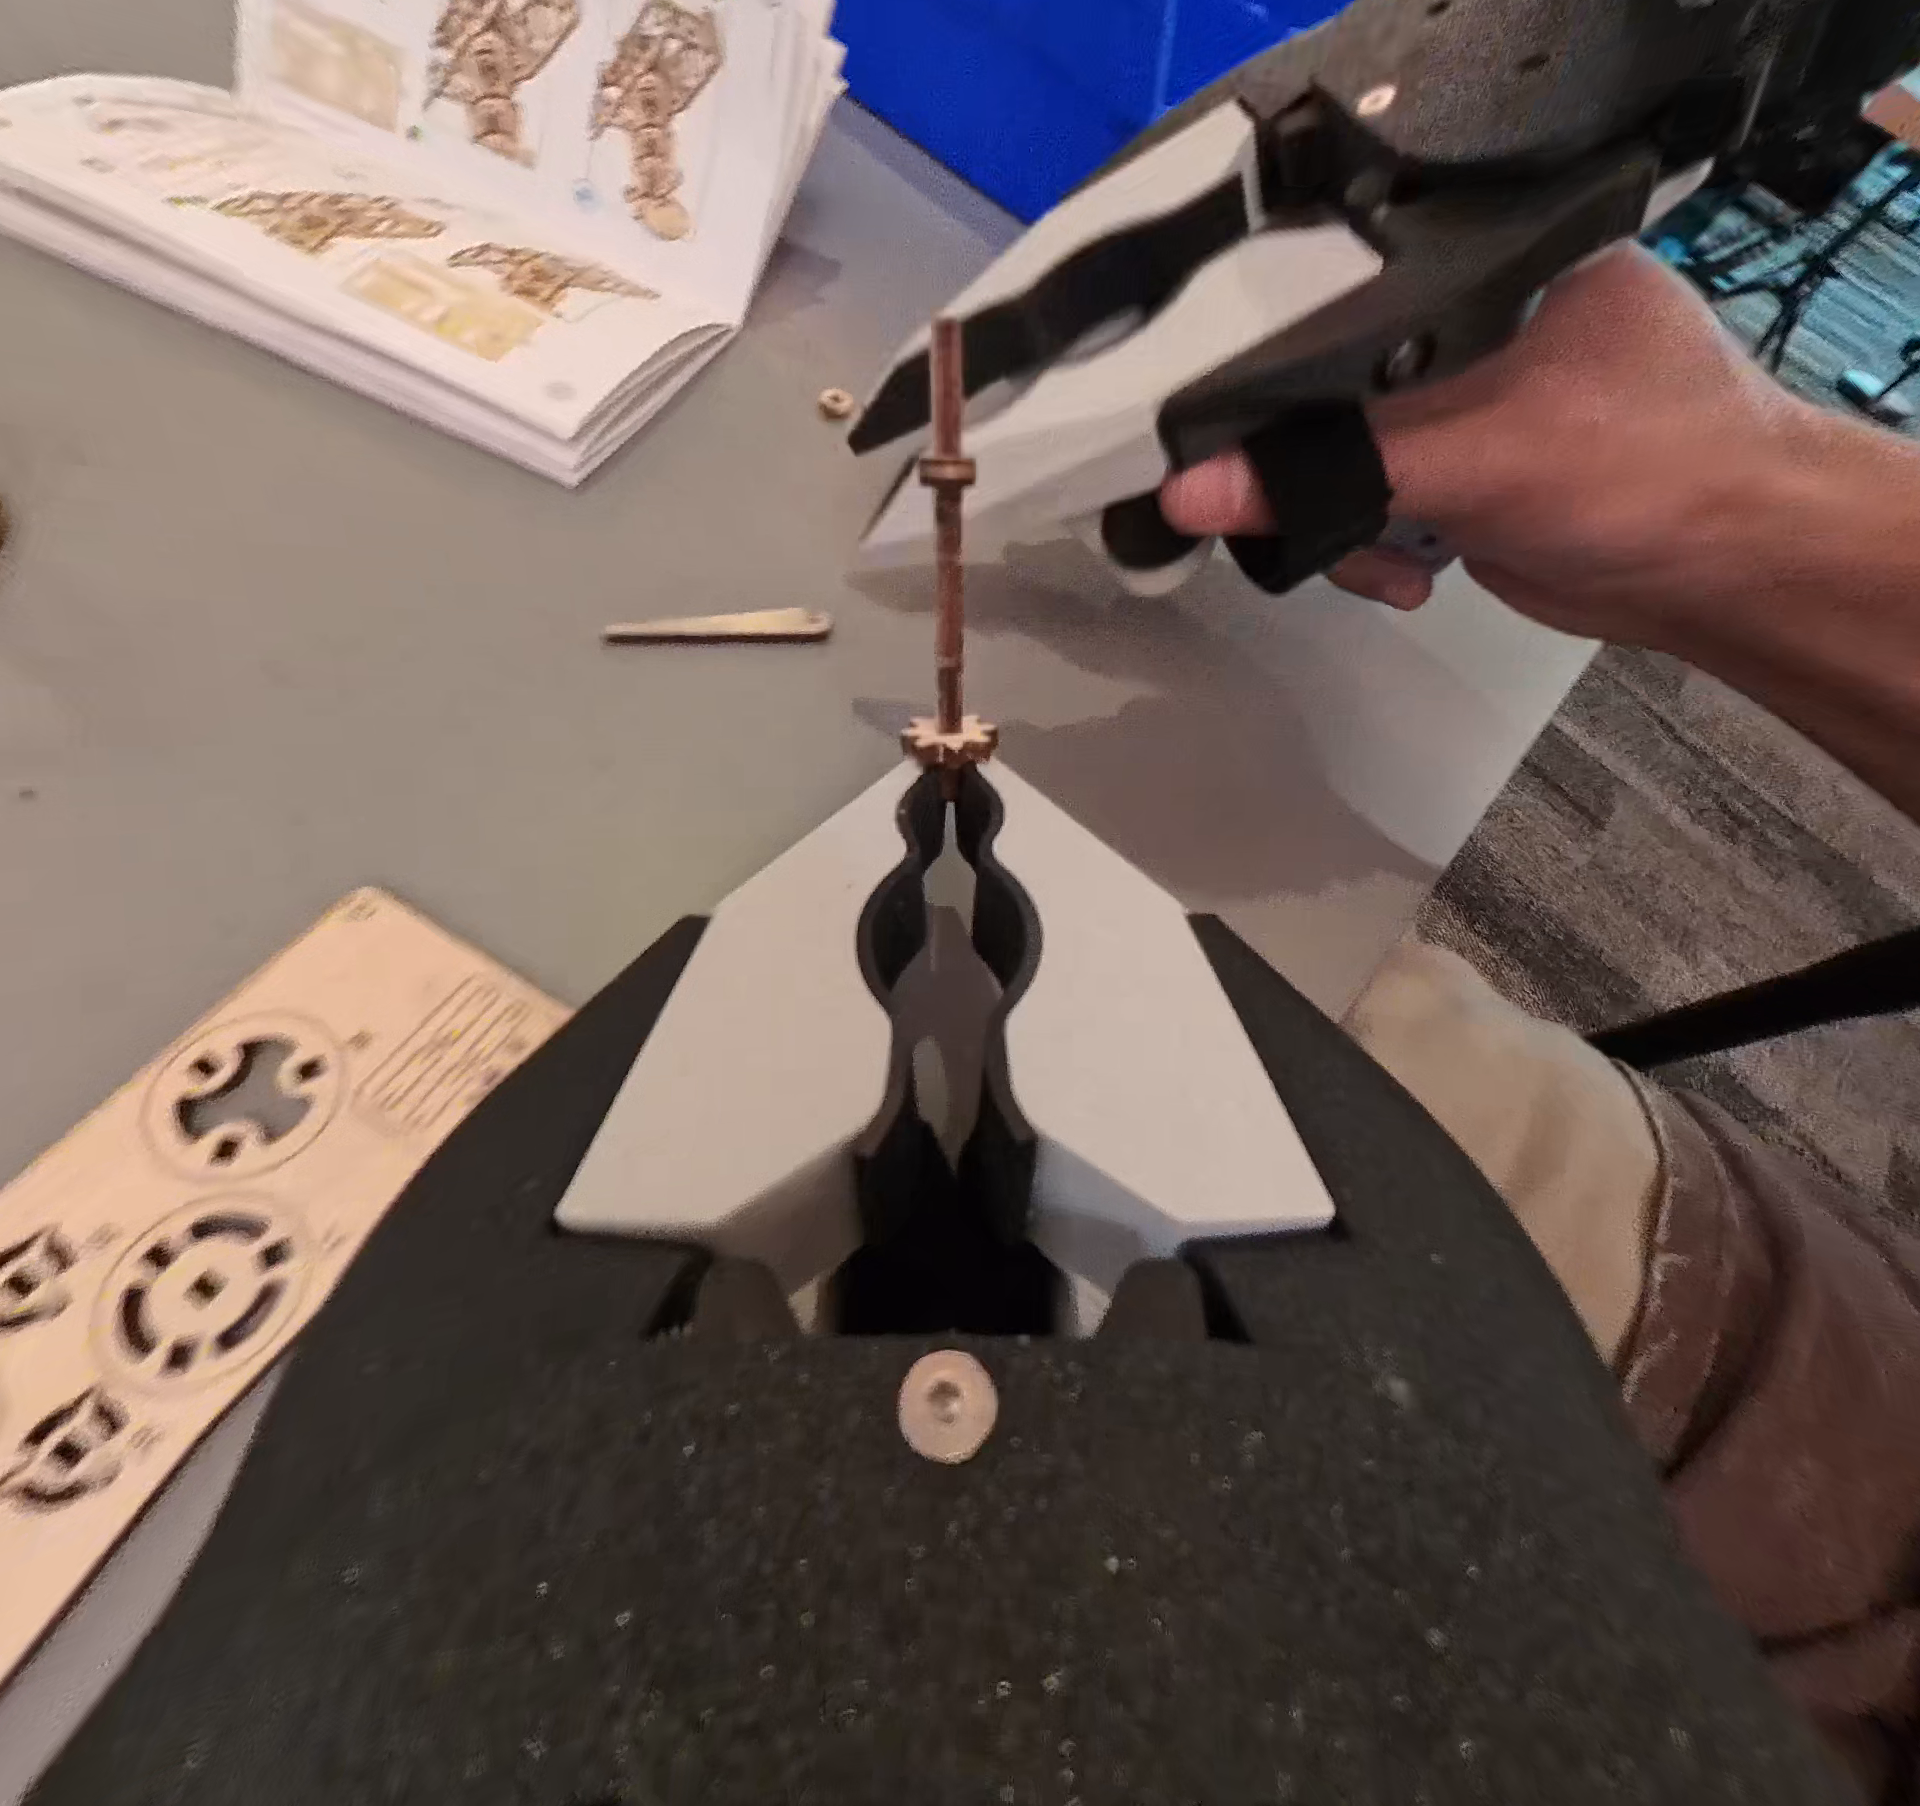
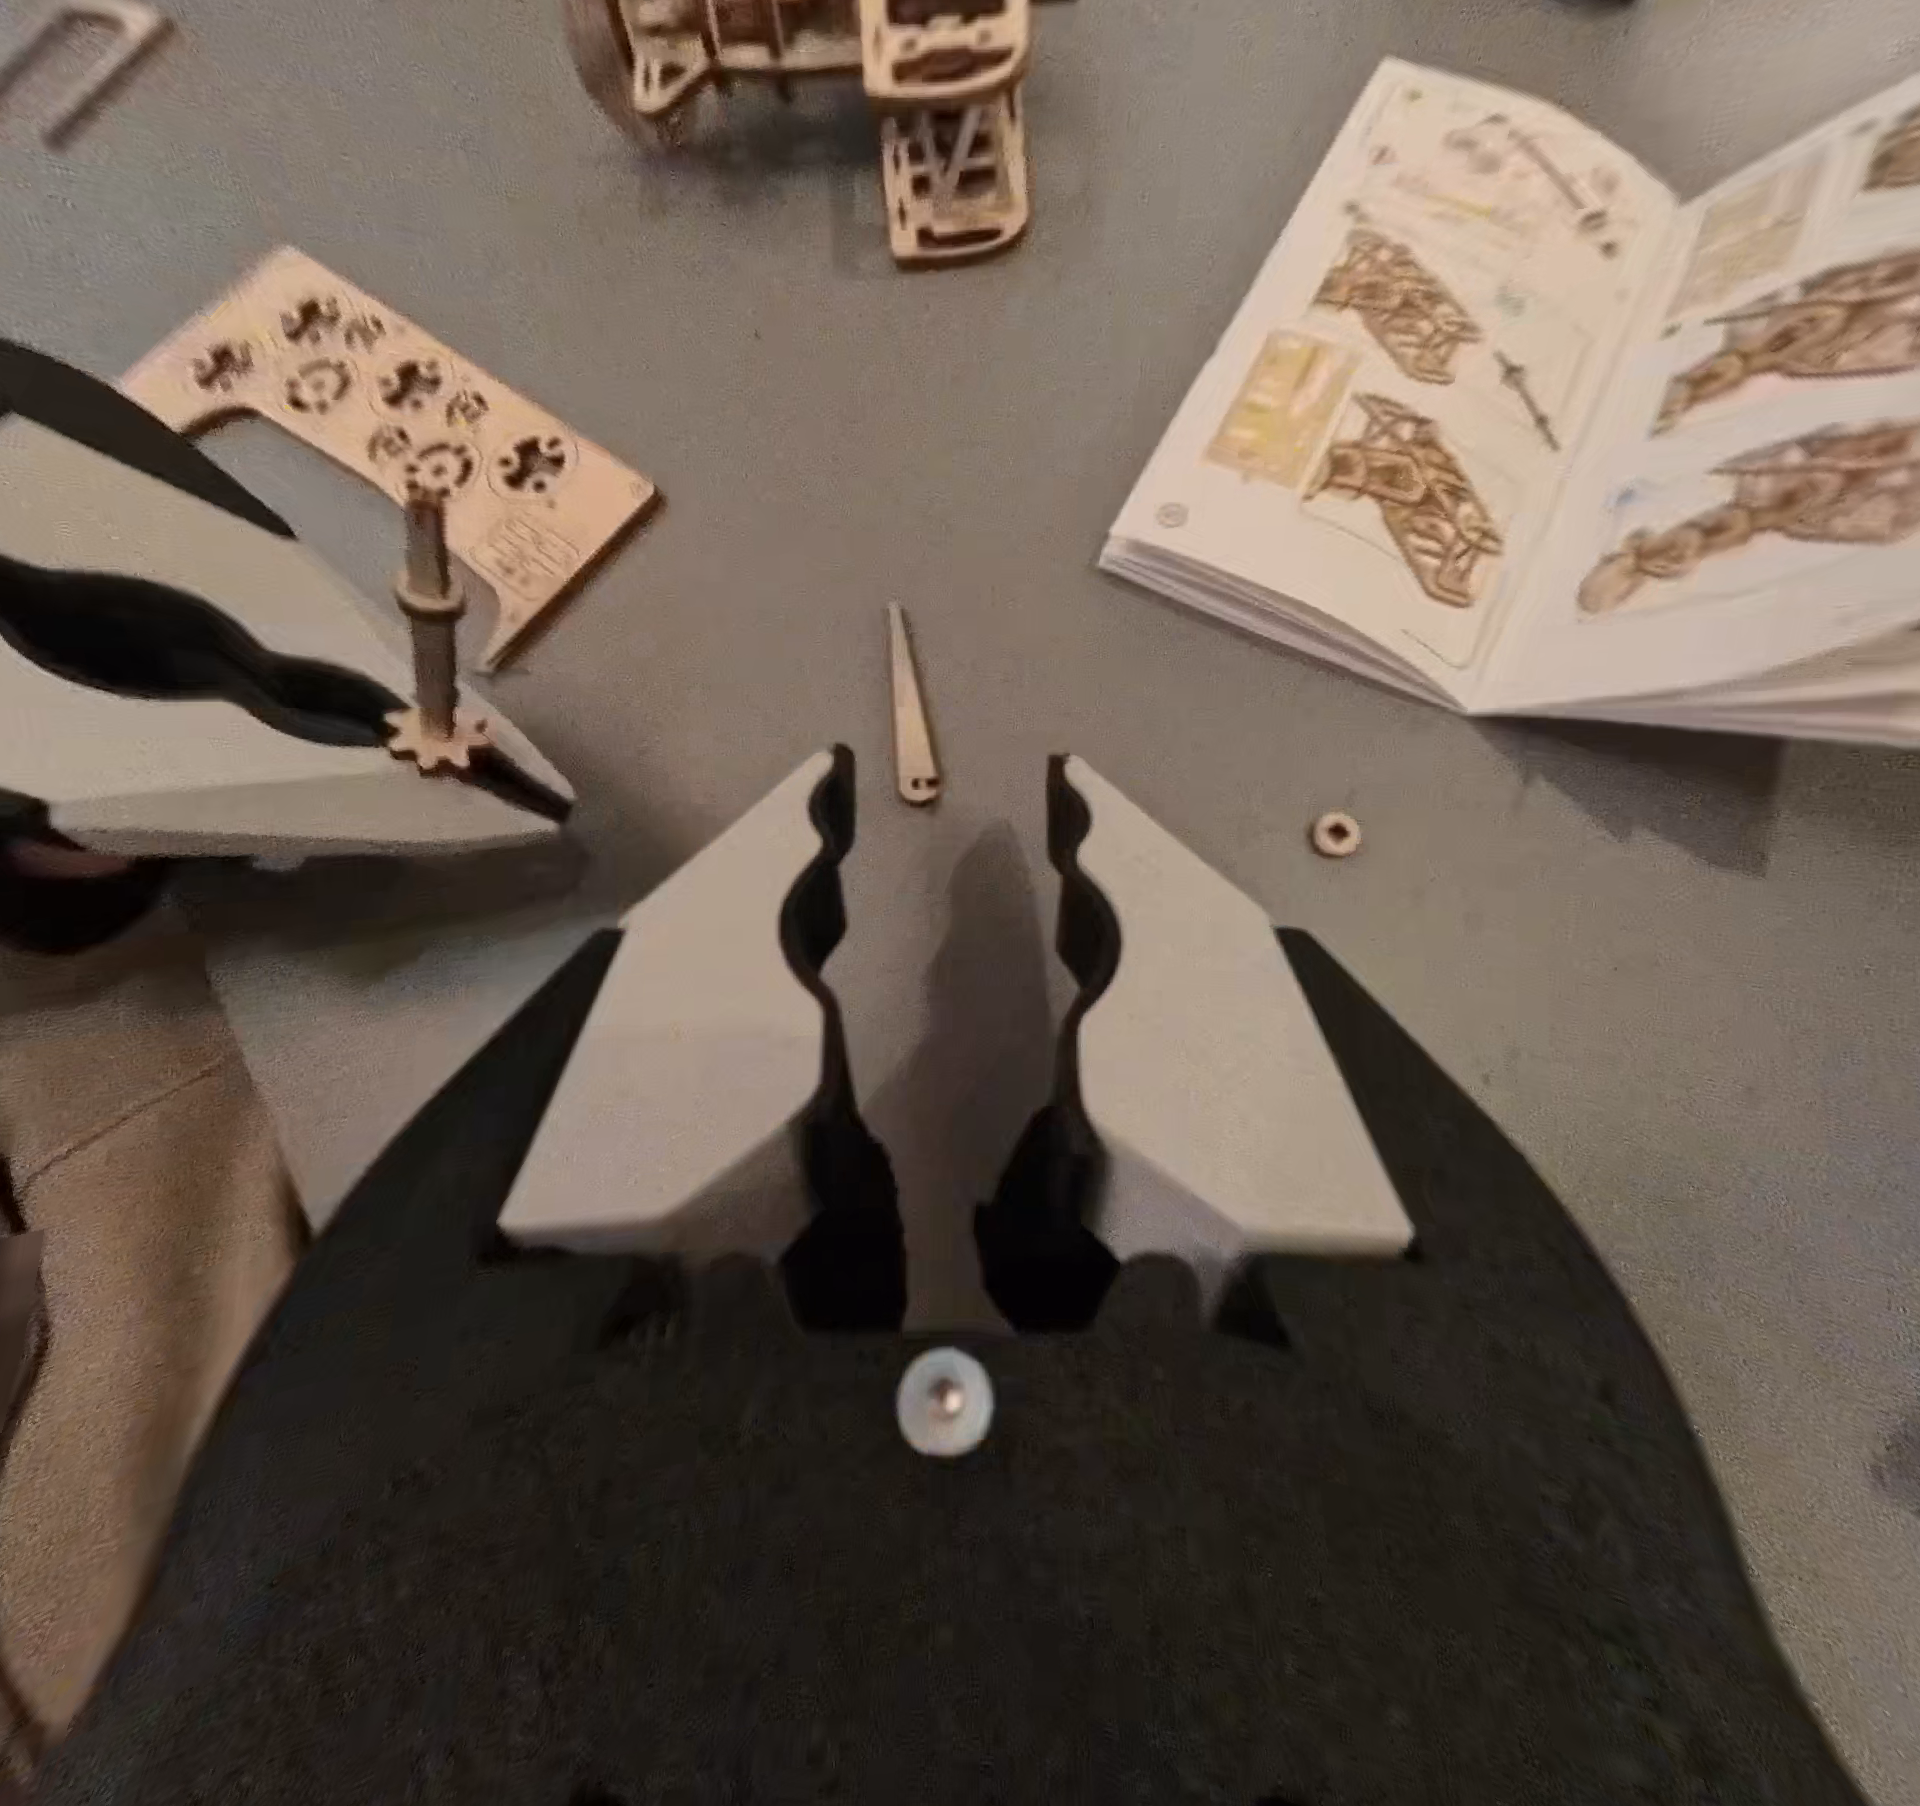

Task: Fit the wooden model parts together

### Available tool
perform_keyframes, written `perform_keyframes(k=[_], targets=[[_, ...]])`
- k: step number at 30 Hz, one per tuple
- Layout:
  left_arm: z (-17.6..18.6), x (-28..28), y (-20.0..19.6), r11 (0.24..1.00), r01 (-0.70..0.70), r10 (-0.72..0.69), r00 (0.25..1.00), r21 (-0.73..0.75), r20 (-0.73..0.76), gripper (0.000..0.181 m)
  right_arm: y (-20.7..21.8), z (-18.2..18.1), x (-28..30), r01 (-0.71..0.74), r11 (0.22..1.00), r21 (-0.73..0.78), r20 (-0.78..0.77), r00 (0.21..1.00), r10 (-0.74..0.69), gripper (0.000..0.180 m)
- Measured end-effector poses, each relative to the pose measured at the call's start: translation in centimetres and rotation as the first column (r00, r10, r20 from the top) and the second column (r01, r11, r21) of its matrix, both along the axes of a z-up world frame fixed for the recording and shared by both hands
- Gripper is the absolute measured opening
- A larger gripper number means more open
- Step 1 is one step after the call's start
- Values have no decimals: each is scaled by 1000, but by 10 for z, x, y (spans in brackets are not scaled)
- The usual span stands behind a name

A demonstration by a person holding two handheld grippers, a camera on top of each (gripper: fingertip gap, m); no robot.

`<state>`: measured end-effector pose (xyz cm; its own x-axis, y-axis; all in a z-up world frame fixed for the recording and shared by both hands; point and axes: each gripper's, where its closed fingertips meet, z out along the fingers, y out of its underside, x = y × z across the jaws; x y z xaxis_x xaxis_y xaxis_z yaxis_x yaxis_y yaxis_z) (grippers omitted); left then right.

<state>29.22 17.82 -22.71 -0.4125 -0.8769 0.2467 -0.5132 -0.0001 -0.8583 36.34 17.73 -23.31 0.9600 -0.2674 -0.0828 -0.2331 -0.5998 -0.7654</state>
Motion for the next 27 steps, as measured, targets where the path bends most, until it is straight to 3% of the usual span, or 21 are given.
perform_keyframes(k=[5, 9, 10, 13, 15, 17, 18, 21, 24, 27], targets=[[-2, -4, 23, 997, -76, 76, 997, -14, -22, 0, 27, -25, -3, -115, 964, -241, 29, 992, 126, 25], [-2, -3, 35, 985, -132, 126, 990, -110, -65, 0, 27, -28, -11, -132, 965, -228, 1, 991, 135, 14], [-1, -3, 35, 983, -139, 133, 989, -117, -61, 0, 26, -28, -14, -144, 965, -221, 3, 989, 148, 5], [1, -2, 33, 988, -137, 136, 991, -77, -20, 0, 22, -25, -16, -131, 971, -198, -70, 990, 119, 4], [-2, -4, 28, 992, -101, 97, 994, -81, -46, 0, 27, 7, -24, -110, 994, -12, -141, 984, 108, 4], [0, -5, 28, 990, -85, 80, 996, -117, -47, 0, 32, 55, -42, -139, 966, 217, -193, 964, 182, 4], [1, -6, 26, 990, -71, 66, 997, -122, -49, 0, 30, 71, -45, -145, 955, 258, -182, 964, 195, 4], [0, -7, 25, 995, -66, 64, 998, -81, -26, 0, 30, 98, -59, -247, 938, 244, -201, 933, 298, 4], [3, -7, 25, 997, -77, 78, 997, -31, 30, 0, 34, 98, -51, -321, 940, 116, -128, 934, 335, 4], [8, -7, 26, 995, -99, 96, 991, 27, 98, 0, 36, 90, -64, -442, 896, 35, -200, 876, 439, 4]])
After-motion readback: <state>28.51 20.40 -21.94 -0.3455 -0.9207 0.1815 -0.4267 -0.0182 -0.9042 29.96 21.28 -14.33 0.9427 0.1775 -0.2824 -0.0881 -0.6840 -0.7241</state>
